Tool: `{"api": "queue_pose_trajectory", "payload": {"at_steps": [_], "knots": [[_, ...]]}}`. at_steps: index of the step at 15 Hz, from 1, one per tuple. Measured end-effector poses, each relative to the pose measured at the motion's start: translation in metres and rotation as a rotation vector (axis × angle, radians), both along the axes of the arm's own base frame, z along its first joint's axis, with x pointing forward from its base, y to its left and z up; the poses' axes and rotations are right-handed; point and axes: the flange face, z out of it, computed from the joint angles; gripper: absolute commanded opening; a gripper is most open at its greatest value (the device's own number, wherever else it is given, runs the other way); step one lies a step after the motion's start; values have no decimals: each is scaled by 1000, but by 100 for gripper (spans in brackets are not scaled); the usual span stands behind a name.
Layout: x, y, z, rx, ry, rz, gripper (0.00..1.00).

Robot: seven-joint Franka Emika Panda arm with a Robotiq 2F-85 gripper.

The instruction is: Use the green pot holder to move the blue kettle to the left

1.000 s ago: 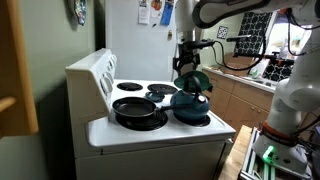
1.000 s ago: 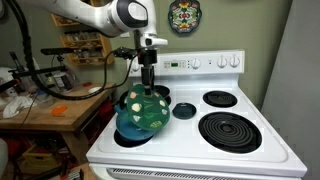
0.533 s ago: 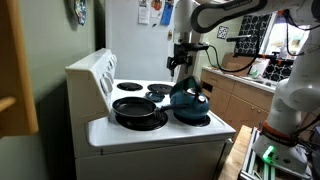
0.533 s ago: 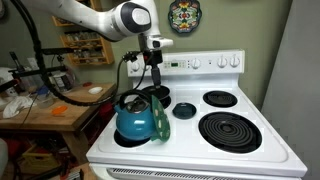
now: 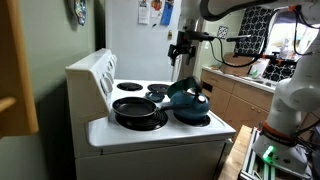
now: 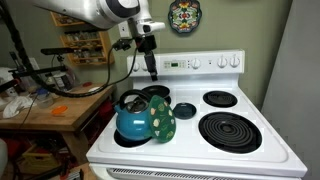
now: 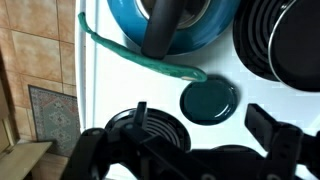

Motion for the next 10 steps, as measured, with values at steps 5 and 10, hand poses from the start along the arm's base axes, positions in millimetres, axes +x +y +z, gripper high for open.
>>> {"api": "queue_pose_trajectory", "payload": {"at_steps": [5,10], "knots": [[-35,4,51,58,-81,-58,100],[-69,8,88,112,-138,-89,100]]}}
